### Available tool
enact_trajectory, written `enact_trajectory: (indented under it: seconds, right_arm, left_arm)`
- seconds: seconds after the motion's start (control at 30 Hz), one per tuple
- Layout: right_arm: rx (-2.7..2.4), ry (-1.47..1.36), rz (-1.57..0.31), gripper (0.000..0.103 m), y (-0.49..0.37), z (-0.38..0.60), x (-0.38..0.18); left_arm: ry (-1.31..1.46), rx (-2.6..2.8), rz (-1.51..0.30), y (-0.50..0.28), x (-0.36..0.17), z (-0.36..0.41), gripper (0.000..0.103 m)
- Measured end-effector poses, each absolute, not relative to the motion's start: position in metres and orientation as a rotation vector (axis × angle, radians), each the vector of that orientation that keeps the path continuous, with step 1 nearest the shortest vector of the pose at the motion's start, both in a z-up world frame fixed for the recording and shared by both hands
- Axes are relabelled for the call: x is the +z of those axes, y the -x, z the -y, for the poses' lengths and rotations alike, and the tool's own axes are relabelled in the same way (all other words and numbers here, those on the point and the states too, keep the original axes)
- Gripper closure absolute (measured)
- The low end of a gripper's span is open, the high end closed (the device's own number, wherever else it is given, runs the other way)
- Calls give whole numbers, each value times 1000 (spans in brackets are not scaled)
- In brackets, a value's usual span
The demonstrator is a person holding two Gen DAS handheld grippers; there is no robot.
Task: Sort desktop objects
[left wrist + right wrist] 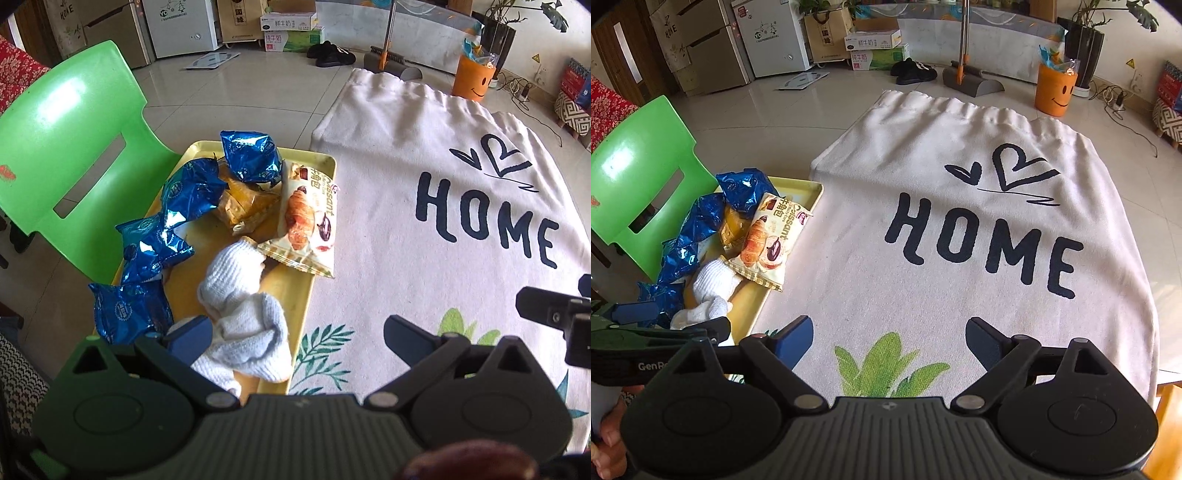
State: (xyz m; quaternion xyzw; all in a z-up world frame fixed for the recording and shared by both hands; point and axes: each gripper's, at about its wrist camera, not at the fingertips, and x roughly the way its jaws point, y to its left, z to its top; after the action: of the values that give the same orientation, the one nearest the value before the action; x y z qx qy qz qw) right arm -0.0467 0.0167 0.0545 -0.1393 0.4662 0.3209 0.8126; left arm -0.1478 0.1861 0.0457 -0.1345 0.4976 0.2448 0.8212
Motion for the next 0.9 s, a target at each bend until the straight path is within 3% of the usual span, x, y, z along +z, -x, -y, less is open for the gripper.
enact_trajectory:
  seconds: [0.9]
  right_arm:
    - [710,418,-992,13,41,-75,30]
  left_arm:
    - [427,690,-1072,156,27,-195,1]
